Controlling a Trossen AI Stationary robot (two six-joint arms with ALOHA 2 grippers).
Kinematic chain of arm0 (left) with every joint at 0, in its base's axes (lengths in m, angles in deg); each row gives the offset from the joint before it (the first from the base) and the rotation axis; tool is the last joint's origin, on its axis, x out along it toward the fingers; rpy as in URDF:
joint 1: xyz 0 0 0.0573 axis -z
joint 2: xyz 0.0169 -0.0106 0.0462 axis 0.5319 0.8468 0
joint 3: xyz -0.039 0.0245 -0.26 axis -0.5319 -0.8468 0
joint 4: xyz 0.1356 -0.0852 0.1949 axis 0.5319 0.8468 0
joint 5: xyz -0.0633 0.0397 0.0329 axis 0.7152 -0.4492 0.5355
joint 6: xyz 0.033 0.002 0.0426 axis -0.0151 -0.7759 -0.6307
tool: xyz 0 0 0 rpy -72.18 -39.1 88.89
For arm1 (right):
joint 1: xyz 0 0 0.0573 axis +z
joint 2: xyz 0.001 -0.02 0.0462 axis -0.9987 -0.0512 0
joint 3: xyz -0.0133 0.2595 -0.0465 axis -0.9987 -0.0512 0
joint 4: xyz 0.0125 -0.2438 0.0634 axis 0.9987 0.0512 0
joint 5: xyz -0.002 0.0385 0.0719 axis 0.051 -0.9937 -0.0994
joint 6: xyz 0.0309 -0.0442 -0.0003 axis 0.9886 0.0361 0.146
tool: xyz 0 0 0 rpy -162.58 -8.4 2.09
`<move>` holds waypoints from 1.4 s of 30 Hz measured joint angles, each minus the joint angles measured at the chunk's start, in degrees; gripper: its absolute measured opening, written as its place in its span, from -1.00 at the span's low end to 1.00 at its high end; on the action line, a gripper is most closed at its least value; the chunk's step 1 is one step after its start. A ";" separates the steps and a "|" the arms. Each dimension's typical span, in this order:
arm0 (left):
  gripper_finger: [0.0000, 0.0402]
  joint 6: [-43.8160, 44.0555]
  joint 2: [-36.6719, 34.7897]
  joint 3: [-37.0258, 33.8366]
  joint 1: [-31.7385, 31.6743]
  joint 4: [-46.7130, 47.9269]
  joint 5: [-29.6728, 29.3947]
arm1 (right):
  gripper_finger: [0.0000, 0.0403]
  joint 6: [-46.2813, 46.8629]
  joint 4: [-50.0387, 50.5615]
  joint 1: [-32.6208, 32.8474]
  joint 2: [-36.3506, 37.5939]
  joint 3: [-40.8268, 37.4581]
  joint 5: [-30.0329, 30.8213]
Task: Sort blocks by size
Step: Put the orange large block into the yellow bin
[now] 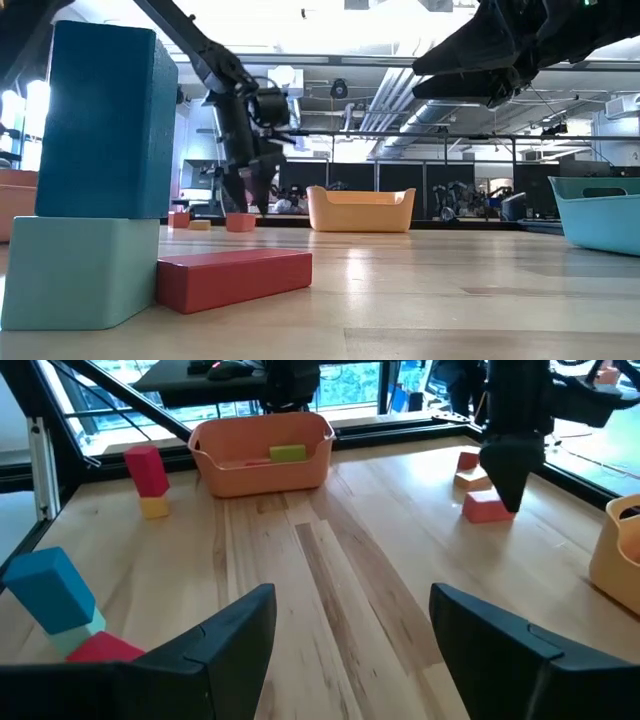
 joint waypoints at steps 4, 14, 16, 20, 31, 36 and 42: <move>0.46 1.84 -2.38 0.03 3.50 3.04 -4.05 | 0.30 1.28 0.93 0.00 0.00 0.02 0.00; 0.46 10.90 0.02 -3.44 1.69 0.21 -2.51 | 0.30 2.56 1.14 0.23 0.00 0.02 -0.02; 0.46 11.06 0.10 -5.05 1.75 -1.84 -2.50 | 0.30 2.84 1.31 0.67 0.00 0.02 -0.04; 0.34 9.01 0.10 -5.91 1.82 -2.75 -2.51 | 0.30 1.90 1.30 1.16 0.00 0.02 0.17; -0.54 -0.87 -1.30 -5.50 6.63 -1.35 -3.20 | 0.30 -13.71 -6.01 11.85 4.41 0.00 20.59; -0.54 -4.80 -7.25 1.63 11.93 7.71 -13.13 | 0.30 -18.58 -5.71 18.23 7.35 0.02 35.49; -0.54 -6.53 -11.75 11.48 14.93 0.25 -13.99 | 0.30 -19.04 -5.61 19.45 7.61 0.02 38.99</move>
